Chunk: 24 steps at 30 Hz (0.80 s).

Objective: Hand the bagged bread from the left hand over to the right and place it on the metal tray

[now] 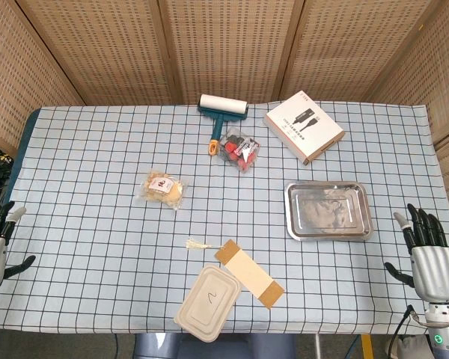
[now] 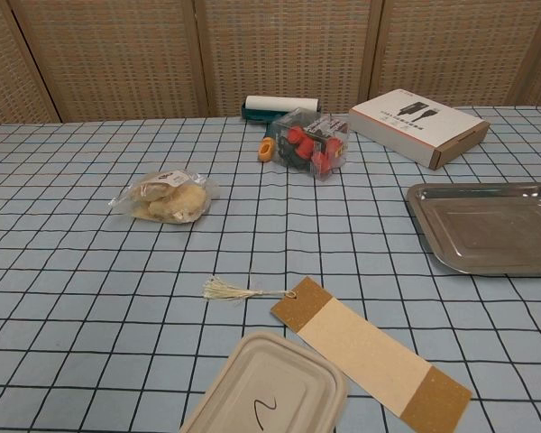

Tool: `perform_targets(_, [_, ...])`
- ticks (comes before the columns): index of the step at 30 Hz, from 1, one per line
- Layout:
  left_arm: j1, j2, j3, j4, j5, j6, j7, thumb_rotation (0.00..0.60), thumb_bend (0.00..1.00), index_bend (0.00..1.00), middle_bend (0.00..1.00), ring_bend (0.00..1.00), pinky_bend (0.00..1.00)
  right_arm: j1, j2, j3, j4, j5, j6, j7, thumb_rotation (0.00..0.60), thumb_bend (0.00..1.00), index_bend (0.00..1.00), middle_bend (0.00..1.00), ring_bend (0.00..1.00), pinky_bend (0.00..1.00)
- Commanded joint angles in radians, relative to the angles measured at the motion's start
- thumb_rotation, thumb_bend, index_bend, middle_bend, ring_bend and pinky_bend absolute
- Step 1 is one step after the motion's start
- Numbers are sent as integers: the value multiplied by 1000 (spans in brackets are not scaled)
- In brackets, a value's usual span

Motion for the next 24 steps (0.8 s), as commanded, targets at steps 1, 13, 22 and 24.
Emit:
perform_targets(1, [-2, 9, 4, -10, -8, -2, 9, 600, 65, 0, 0, 0, 0, 1, -1, 0, 0, 5, -7, 0, 600, 85, 77, 0, 0, 83])
perform_targets(13, [-51, -16, -39, -31, -62, -53, 88, 600, 65, 0, 0, 0, 0, 15, 15, -2, 5, 40, -69, 38, 600, 85, 76, 0, 0, 83])
perform_targets(22, [-224, -11, -148, -102, -171, -231, 238, 600, 65, 0, 0, 0, 0, 23, 25, 12, 13, 66, -88, 78, 600, 86, 81, 0, 0, 84])
perform_targets(24, [-301, -22, -181, -100, -219, -317, 295, 600, 65, 0, 0, 0, 0, 23, 28, 16, 16, 75, -91, 91, 600, 86, 88, 0, 0, 84])
